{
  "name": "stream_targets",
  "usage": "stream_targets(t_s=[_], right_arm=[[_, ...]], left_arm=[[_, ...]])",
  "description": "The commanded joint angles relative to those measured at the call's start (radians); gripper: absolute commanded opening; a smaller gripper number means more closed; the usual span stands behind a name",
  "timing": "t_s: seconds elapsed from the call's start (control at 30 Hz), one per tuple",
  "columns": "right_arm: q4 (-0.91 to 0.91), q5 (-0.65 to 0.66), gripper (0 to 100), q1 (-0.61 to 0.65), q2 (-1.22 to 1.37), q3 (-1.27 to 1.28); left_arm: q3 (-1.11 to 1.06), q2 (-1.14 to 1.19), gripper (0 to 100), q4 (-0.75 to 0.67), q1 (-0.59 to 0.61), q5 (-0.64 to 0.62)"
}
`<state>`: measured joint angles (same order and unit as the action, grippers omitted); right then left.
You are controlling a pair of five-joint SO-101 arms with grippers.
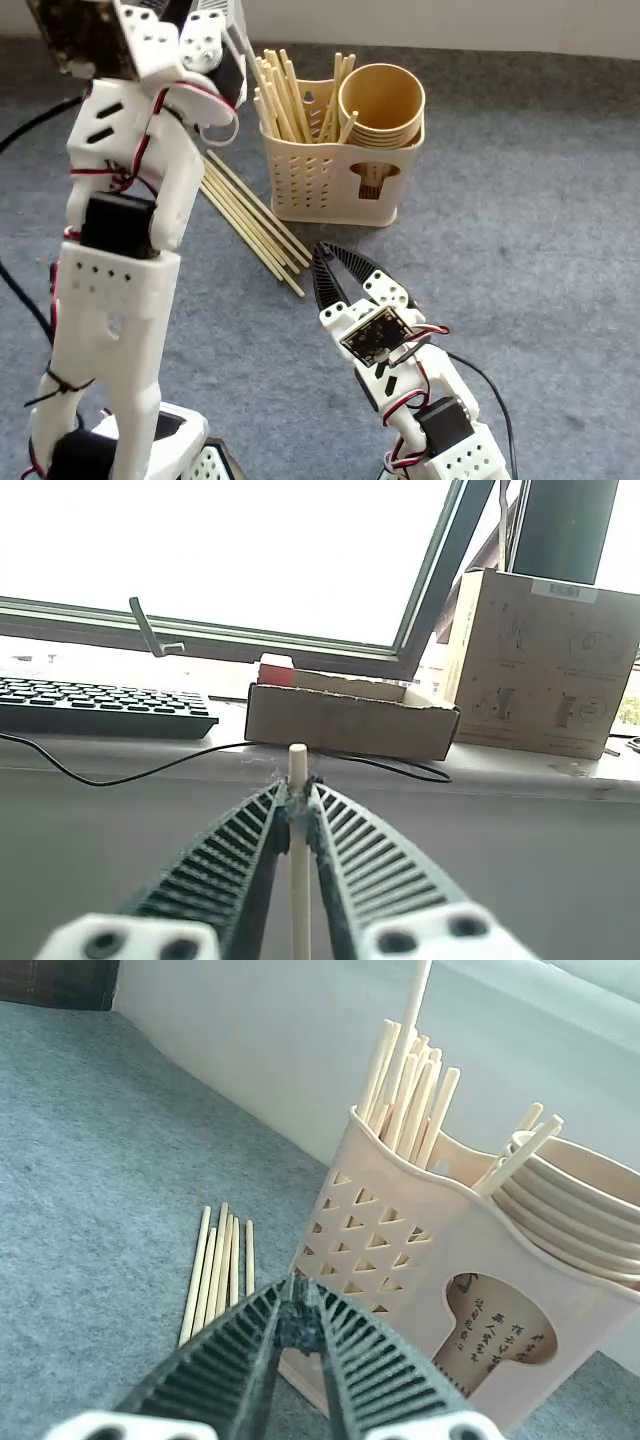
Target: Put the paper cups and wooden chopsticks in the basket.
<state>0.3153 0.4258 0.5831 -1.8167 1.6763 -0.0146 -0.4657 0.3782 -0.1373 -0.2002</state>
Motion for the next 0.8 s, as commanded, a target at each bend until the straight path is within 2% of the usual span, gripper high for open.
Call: stream_targets(t_s=[0.0, 0.4, 0.5, 0.67, 0.77], right_arm=[[0.004, 0.011, 0.6, -0.008, -0.010, 0.097], [0.004, 0.011, 0.6, -0.008, -0.010, 0.097], [0.004, 0.011, 0.6, -0.008, -0.010, 0.097], [0.004, 0.011, 0.6, -0.008, -0.010, 0.097], [0.004, 0.011, 0.6, -0.008, -0.010, 0.097]], left_arm=[[0.101, 0.081, 0, -0.020, -0.018, 0.002], [0.104, 0.208, 0, -0.017, -0.024, 0.002], [0.114, 0.202, 1, 0.074, -0.033, 0.005], [0.116, 0.199, 10, 0.207, -0.045, 0.003], [0.116, 0.199, 11, 0.275, -0.045, 0.008]])
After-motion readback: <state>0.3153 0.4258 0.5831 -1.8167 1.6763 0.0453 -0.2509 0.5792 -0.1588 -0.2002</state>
